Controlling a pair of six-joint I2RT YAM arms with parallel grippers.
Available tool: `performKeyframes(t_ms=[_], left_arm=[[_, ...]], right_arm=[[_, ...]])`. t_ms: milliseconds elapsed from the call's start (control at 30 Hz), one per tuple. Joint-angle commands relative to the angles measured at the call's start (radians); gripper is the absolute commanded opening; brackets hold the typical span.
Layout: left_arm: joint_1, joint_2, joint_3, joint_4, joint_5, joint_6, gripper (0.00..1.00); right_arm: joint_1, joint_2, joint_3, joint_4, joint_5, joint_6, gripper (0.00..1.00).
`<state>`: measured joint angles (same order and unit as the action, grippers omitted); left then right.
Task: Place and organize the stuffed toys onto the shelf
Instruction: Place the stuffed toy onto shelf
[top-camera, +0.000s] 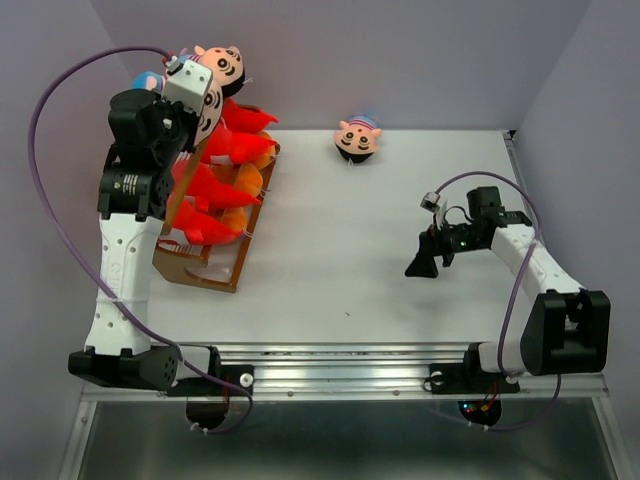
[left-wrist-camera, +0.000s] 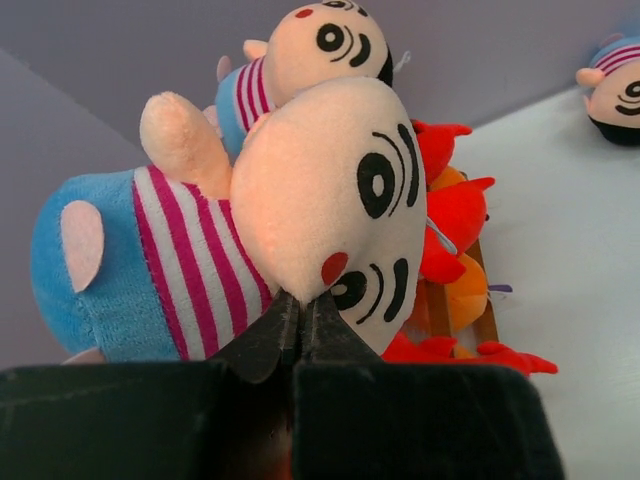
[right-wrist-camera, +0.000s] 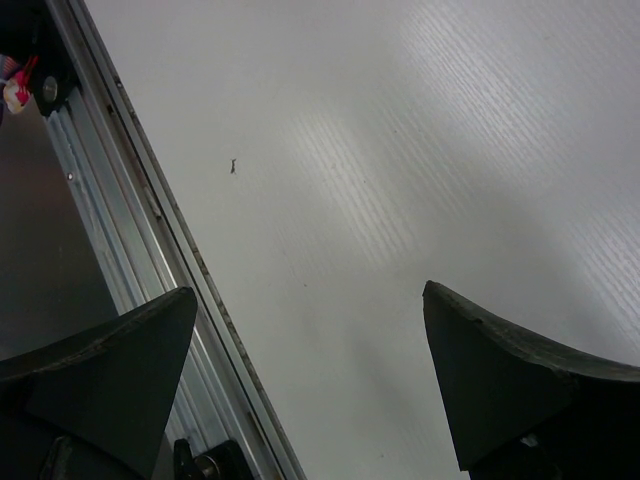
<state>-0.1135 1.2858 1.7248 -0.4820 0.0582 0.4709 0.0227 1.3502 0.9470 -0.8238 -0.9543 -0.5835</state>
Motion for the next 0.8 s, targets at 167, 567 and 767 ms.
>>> performKeyframes(t_ms=[167,567,767], left_arm=[[0.075,0.053,-0.014,0.155,0.103,0.097,0.0],[0.133,0.096,-0.085,0.198,0.135,0.063,0.0],[0.138,0.144,-0.047,0.198,0.161,0.034,0.0]], right_arm=[[-0.003,-0.039,-0.014,0.032,-0.029,-0.018,1.0],[-0.003,-0.049,-0.017,0.032,-0.027,-0.019,1.0],[-0.003,-0.056,-0.017,0.032,-0.026,-0.019,1.0]])
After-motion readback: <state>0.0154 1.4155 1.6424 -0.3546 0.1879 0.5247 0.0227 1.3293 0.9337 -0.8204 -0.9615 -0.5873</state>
